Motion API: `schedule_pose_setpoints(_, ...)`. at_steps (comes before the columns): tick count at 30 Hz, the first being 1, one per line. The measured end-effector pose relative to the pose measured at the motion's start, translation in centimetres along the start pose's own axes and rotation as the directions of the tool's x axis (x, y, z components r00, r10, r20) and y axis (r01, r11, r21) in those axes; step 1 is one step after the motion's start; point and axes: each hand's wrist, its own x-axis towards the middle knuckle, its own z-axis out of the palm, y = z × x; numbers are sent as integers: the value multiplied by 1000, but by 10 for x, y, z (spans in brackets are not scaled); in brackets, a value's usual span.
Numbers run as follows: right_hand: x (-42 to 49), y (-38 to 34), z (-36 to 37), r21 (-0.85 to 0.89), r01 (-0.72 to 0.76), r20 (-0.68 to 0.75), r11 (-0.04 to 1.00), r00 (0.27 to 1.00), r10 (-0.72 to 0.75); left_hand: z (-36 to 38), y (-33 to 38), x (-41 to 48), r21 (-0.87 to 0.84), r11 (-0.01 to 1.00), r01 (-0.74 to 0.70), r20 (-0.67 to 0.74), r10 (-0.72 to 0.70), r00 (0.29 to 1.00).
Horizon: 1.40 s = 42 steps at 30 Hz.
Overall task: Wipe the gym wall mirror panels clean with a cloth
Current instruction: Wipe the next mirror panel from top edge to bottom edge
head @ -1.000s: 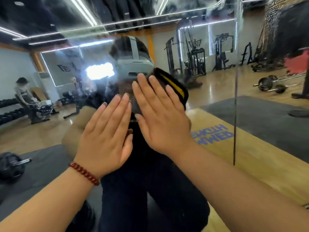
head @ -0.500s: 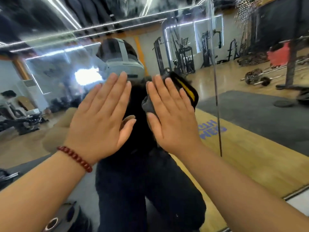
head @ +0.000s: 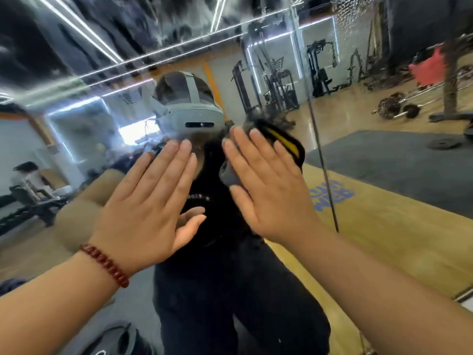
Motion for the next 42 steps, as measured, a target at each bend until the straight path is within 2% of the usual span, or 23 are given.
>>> schedule_pose_setpoints(2,7,11,-3,54,-186,-51,981,981,189,-3,0,1,-3,1000,-8,6,8,1000)
schedule_pose_setpoints(4,-9,9,0,109,-372,-49,922,924,379,-6,-2,3,-8,999,-35,-10,35,999)
schedule_pose_setpoints(7,-63,-10,15,117,-522,-20,845,849,528,-7,-6,22,-17,987,-159,-30,158,987)
schedule_pose_setpoints(11,-98,-28,24,70,-529,38,846,849,528,-1,-6,36,-45,969,-244,-18,243,970)
schedule_pose_setpoints(14,-47,-20,12,91,-430,-24,898,901,434,2,-5,35,-58,969,-241,-42,239,970)
schedule_pose_setpoints(17,-1,-10,4,145,-418,-84,897,898,433,3,-4,35,-63,970,-236,-54,233,971)
schedule_pose_setpoints(19,-11,-8,8,154,-441,-91,884,885,457,4,-4,35,-49,967,-252,-48,250,967)
schedule_pose_setpoints(21,-53,-12,18,175,-532,-67,829,833,549,5,-6,35,-33,959,-283,-46,281,959)
schedule_pose_setpoints(24,-131,-32,36,204,-690,-6,694,708,706,6,-6,34,-70,914,-400,-60,396,916)
schedule_pose_setpoints(27,-157,-53,45,174,-767,45,618,633,773,7,-6,33,-92,861,-501,-64,497,865)
schedule_pose_setpoints(29,-139,-59,41,175,-750,42,638,653,756,8,-6,33,-96,858,-505,-60,502,863)
schedule_pose_setpoints(32,-102,-51,32,143,-584,28,799,810,586,8,-5,33,-107,855,-508,-54,505,861)
schedule_pose_setpoints(34,-97,-42,33,128,-526,-10,841,847,531,8,-5,33,-112,855,-506,-56,503,862)
schedule_pose_setpoints(36,-116,-40,37,167,-614,-34,771,778,627,9,-5,32,-111,857,-502,-55,500,865)
schedule_pose_setpoints(40,-159,-56,51,250,-822,-55,511,515,855,8,-5,33,-117,850,-513,-30,513,858)
schedule_pose_setpoints(42,-150,-62,50,262,-853,-35,451,459,888,6,-5,31,-135,846,-515,-6,519,855)
